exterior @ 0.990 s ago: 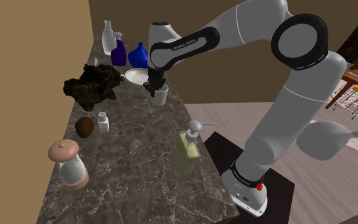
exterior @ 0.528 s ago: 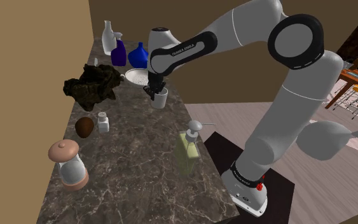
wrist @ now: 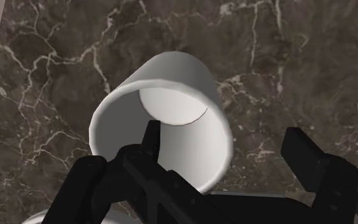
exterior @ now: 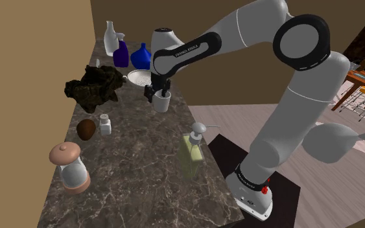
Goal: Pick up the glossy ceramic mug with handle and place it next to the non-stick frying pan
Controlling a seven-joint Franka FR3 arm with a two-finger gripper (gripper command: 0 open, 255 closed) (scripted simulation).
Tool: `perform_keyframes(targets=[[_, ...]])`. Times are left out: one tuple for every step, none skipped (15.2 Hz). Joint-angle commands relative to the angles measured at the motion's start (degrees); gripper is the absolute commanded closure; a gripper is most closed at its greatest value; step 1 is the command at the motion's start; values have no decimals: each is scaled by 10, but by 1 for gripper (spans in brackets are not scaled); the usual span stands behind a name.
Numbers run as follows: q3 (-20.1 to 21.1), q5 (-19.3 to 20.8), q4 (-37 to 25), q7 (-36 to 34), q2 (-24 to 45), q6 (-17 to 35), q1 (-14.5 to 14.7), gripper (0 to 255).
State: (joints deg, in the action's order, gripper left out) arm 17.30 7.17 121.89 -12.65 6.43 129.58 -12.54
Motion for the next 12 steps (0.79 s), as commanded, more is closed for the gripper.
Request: perform_keyframes(targets=[[0, 0, 0, 0, 0, 0, 0, 0], [1, -6, -7, 4, -11, -18, 0, 0], [2, -11, -15, 7, -21, -35, 0, 0], [3, -16, -24, 10, -31, -53, 0, 0], [4, -19, -32, 13, -38, -67, 0, 0], [3, -19, -32, 13, -38, -67, 0, 0], [3, -19, -32, 13, -38, -67, 0, 0], [3, -19, -32, 13, -38, -67, 0, 0], [3, -19, -32, 13, -38, -67, 0, 0], [3, -19, -32, 13, -38, -67, 0, 0], [3, -19, -32, 13, -38, -67, 0, 0], [3, -19, -32, 13, -38, -67, 0, 0]])
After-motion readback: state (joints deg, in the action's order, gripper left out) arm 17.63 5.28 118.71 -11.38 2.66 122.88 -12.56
